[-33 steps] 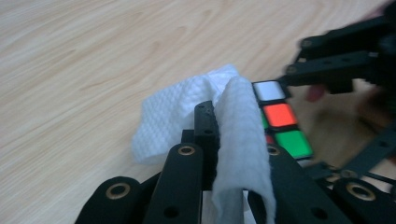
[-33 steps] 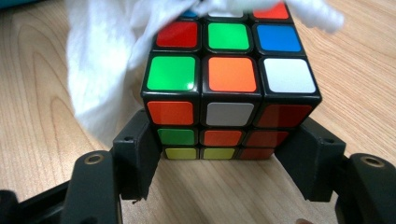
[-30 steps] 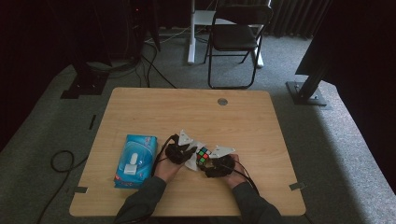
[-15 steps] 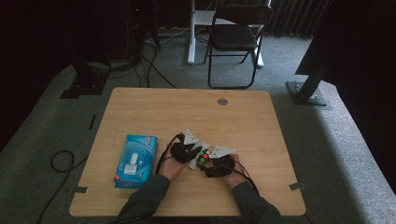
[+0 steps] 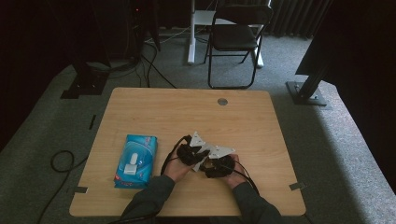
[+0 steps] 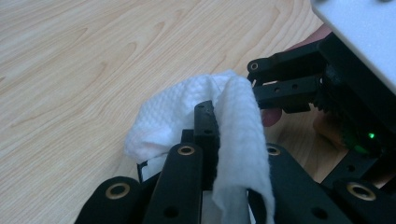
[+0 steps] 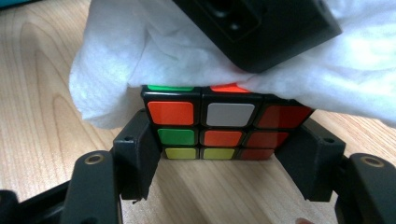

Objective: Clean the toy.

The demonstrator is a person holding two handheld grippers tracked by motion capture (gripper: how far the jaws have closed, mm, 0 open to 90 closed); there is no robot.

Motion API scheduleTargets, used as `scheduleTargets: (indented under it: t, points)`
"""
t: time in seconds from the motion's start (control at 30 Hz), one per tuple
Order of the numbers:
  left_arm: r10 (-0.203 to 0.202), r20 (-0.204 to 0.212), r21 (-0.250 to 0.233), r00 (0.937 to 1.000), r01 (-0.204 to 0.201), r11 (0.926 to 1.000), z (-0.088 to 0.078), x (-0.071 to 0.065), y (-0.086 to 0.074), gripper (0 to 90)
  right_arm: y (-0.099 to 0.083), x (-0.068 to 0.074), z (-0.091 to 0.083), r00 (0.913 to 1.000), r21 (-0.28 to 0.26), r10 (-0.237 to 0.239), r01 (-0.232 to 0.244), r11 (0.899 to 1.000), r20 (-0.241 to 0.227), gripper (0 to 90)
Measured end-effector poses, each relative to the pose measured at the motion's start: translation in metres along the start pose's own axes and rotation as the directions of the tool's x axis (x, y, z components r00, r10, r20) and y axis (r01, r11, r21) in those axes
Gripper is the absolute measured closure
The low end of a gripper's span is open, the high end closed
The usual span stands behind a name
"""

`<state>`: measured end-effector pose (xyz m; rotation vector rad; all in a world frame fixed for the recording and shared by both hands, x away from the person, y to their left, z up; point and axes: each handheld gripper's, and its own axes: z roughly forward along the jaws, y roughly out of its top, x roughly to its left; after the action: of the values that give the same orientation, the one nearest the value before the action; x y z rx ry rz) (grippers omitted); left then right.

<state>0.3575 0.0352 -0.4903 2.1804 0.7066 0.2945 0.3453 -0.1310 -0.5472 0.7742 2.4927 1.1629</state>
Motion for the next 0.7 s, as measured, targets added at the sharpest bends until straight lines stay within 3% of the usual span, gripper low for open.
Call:
scheduleTargets:
  t: [0.1, 0.23, 0.43, 0.57, 0.7]
  points:
    - [0.002, -0.021, 0.001, 0.9998, -0.002, 1.0, -0.001, 0.003, -0.001, 85.9, 0.0, 0.001, 0.0, 1.0, 0.001, -0.002, 0.002, 1.0, -0.002, 34.1]
    - [-0.044, -0.065, -0.004, 0.9969, 0.044, 0.999, -0.007, 0.015, -0.005, 86.0, 0.0, 0.001, 0.0, 1.0, 0.001, -0.005, 0.005, 1.0, -0.007, 34.1]
    - [-0.099, -0.146, -0.005, 0.9842, 0.1, 0.995, -0.015, 0.026, -0.014, 86.0, 0.0, 0.001, 0.0, 0.9999, 0.002, -0.003, 0.003, 1.0, -0.012, 33.9]
    - [-0.137, -0.168, 0.014, 0.9762, 0.141, 0.9899, -0.015, 0.032, -0.021, 86.1, -0.001, 0.0, -0.001, 0.9998, 0.006, 0.004, -0.004, 1.0, -0.021, 33.3]
    - [-0.149, -0.169, 0.032, 0.9742, 0.157, 0.9871, -0.013, 0.032, -0.025, 86.0, -0.002, -0.001, -0.002, 0.9997, 0.008, 0.012, -0.012, 1.0, -0.019, 31.3]
